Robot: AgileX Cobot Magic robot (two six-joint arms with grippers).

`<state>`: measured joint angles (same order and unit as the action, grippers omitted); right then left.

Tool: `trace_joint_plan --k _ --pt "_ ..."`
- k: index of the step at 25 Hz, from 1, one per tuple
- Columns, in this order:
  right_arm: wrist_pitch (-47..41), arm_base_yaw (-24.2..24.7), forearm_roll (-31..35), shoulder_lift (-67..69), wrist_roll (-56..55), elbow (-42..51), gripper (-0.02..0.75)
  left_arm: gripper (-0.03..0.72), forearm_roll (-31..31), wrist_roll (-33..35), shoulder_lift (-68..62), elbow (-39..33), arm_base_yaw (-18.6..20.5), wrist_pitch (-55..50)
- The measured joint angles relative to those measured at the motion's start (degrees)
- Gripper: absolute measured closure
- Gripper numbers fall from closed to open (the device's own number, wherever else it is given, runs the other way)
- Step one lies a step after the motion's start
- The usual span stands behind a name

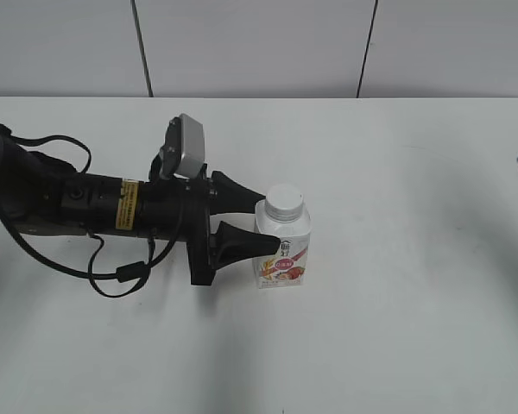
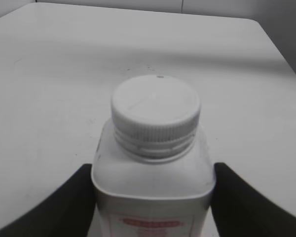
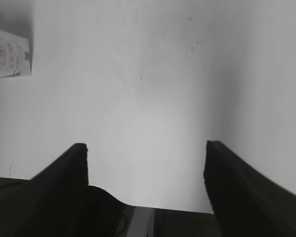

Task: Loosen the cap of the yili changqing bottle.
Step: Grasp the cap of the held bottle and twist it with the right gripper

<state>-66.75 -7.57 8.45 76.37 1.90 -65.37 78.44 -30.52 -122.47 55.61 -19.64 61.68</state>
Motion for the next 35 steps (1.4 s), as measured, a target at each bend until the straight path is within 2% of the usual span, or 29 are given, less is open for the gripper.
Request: trace_joint_plan --k 12,15,18,27,35 --pt "-2.55 0.00 0.68 22.07 0.06 -15.82 0.166 0.253 0.00 0.00 0.00 0.00 0.00 0.00" --pt "-2.68 -0.86 0.97 26.07 0.29 -19.79 0.197 0.253 0.00 -0.05 0.00 0.00 0.00 0.00" --pt "-2.68 -3.97 1.02 28.54 0.78 -22.87 0.221 0.253 0.00 -0.05 0.00 0.00 0.00 0.07" --pt "-2.68 -18.69 1.58 31.48 0.53 -28.77 0.228 0.253 0.00 -0.05 0.00 0.00 0.00 0.07" --pt "-2.94 -25.79 2.62 35.13 -1.46 -31.60 0.230 0.254 0.00 -0.10 0.00 0.00 0.00 0.02"
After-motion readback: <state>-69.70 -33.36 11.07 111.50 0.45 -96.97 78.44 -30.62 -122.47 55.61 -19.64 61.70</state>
